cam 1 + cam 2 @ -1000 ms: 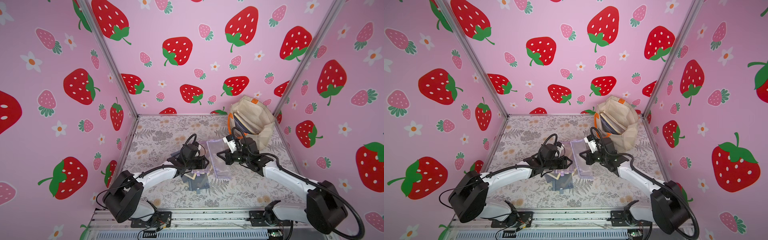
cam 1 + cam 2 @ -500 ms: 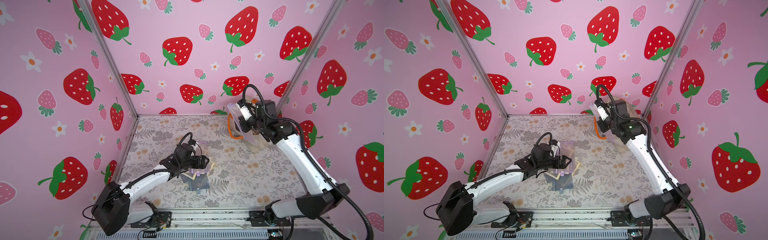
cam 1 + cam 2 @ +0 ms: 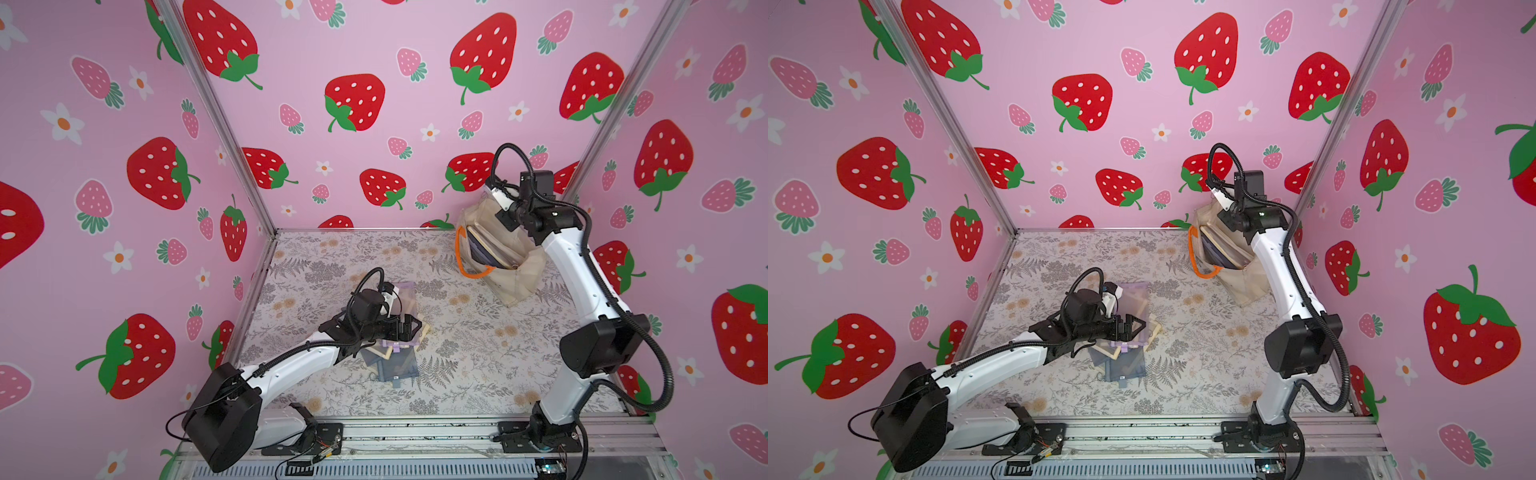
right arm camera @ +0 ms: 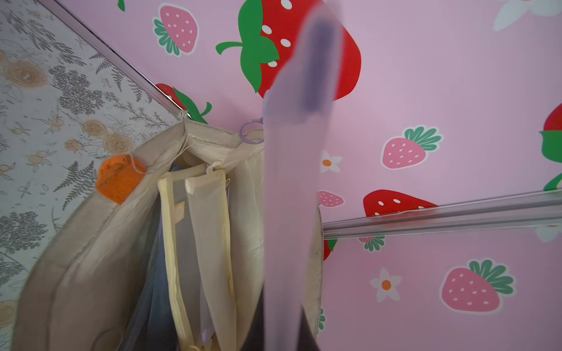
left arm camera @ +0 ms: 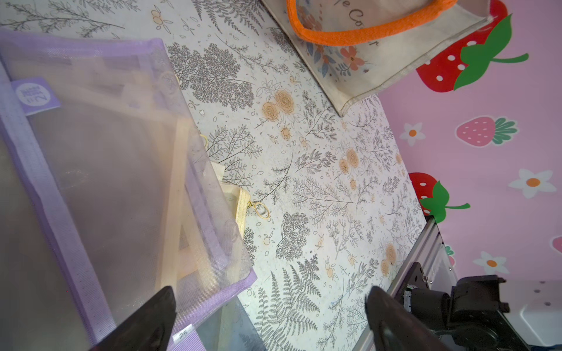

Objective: Put the pencil pouch into the canvas bag
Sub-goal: Place the pencil pouch in the canvas bag.

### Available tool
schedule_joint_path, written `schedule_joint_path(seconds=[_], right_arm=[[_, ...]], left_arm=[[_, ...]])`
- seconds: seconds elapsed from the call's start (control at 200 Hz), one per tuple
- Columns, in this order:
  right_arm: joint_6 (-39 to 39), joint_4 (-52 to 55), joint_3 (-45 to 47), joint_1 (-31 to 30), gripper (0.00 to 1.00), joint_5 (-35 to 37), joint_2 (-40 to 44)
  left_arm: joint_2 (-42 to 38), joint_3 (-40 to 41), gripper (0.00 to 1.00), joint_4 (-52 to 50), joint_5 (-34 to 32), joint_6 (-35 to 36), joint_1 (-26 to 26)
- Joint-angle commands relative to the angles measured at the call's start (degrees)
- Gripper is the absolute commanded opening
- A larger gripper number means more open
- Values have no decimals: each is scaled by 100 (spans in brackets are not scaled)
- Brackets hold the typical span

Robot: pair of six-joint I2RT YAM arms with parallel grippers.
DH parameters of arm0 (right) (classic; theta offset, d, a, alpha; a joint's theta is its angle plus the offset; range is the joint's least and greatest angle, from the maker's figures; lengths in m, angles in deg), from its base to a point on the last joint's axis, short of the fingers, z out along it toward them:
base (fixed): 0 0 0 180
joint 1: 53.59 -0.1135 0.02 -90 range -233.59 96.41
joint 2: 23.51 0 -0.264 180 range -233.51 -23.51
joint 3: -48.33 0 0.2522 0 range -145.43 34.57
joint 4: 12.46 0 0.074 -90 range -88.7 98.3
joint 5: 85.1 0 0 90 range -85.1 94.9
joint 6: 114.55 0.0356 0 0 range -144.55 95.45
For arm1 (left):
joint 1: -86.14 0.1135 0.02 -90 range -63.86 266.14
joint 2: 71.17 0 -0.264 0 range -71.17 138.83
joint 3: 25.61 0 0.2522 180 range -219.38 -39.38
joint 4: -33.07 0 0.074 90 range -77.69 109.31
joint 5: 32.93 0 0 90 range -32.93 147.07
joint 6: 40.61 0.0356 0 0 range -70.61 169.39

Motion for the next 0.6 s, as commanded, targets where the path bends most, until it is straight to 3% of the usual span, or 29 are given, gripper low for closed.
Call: schedule_joint_path(seconds=[0.0, 0.595], right_arm=[[-431, -200, -271, 32, 0, -94, -311], [49, -927, 1024, 471, 0, -499, -546]], left_arm=[[132, -10, 99, 277, 225, 2, 50], [360, 51, 99, 544, 494, -14, 310]])
